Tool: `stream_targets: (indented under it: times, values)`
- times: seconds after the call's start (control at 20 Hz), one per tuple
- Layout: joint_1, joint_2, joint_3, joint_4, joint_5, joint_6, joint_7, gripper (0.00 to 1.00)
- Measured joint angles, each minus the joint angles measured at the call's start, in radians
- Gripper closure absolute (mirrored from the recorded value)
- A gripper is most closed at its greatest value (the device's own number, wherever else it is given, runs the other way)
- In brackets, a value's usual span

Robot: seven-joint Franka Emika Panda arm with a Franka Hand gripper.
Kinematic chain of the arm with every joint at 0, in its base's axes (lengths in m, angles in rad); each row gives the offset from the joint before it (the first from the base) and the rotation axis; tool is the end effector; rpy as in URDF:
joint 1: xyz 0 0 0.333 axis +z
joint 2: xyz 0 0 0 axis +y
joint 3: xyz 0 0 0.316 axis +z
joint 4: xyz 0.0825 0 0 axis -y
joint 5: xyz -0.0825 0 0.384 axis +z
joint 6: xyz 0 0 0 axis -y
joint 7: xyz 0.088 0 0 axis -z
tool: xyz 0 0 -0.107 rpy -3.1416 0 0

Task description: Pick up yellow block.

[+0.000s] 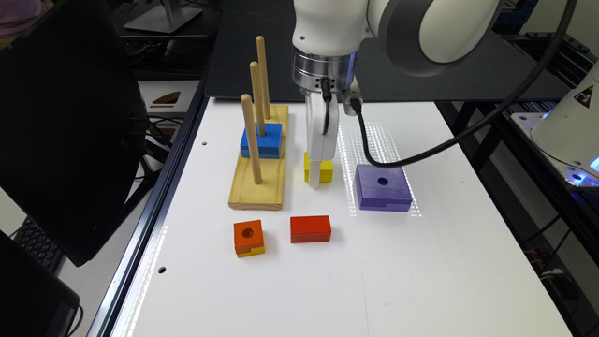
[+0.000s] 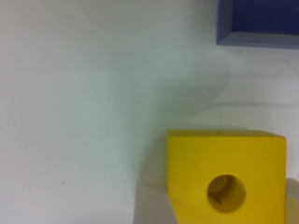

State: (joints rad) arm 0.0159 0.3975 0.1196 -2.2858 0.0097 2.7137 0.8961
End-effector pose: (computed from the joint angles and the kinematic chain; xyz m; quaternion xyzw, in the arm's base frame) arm 0.5288 0.0738 0.1818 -0.9246 0.3797 -0.0020 0.0300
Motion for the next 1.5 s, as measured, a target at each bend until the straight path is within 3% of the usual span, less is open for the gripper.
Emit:
stream_targets:
  times: [0.35, 0.5, 0.85, 1.0, 1.2, 1.4, 1.5]
  values:
    - [0.000, -0.052, 0.001, 0.000, 0.0000, -0.051, 0.000, 1.00]
    - [0.000, -0.145, 0.002, -0.001, 0.0006, -0.145, 0.000, 1.00]
    - [0.000, -0.316, 0.005, -0.002, 0.0021, -0.311, 0.000, 1.00]
    - [0.000, -0.349, 0.005, -0.003, 0.0023, -0.344, 0.000, 1.00]
    - [0.000, -0.349, 0.005, -0.001, 0.0023, -0.344, 0.000, 1.00]
    - [0.000, -0.410, 0.005, 0.031, 0.0036, -0.427, 0.001, 1.00]
    - [0.000, -0.440, 0.005, 0.032, 0.0041, -0.456, 0.001, 1.00]
